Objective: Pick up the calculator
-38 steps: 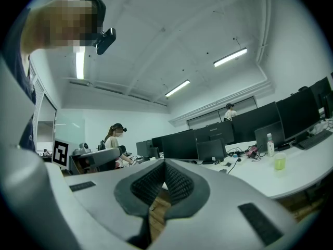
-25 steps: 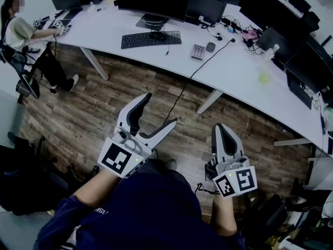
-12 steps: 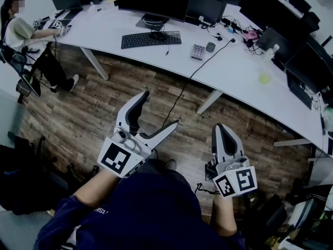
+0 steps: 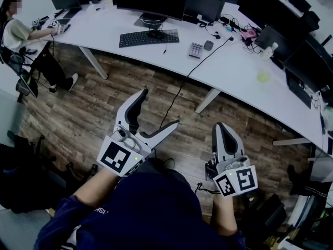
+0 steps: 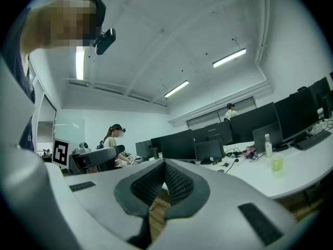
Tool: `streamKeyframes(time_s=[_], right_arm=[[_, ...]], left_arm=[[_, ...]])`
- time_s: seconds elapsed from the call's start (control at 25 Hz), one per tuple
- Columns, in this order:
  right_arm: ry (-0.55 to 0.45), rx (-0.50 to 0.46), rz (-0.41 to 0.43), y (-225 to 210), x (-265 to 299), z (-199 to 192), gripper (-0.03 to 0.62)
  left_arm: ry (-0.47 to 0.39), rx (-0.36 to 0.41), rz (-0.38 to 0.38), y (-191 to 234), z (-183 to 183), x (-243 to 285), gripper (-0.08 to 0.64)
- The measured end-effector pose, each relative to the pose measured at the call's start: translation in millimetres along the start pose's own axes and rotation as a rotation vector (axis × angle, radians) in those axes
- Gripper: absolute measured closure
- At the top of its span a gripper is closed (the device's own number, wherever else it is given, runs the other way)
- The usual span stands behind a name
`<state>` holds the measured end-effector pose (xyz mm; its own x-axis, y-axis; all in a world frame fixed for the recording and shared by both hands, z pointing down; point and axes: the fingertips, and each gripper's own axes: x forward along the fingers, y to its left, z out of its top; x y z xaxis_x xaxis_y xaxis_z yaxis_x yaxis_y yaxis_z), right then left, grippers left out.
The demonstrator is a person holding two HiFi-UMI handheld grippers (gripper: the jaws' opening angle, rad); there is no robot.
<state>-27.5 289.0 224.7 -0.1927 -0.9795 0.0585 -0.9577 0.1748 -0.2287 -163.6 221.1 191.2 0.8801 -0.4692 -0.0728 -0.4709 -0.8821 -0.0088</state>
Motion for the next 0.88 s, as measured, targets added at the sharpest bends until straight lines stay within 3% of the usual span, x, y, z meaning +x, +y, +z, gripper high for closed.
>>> streamKeyframes(time_s=[0.88], right_arm=[[0.007,0.005,0.035,-40,-12,-5,0.589]], left_arm=[[0.019,0.014,0.054,-20,-12,27,0.137]])
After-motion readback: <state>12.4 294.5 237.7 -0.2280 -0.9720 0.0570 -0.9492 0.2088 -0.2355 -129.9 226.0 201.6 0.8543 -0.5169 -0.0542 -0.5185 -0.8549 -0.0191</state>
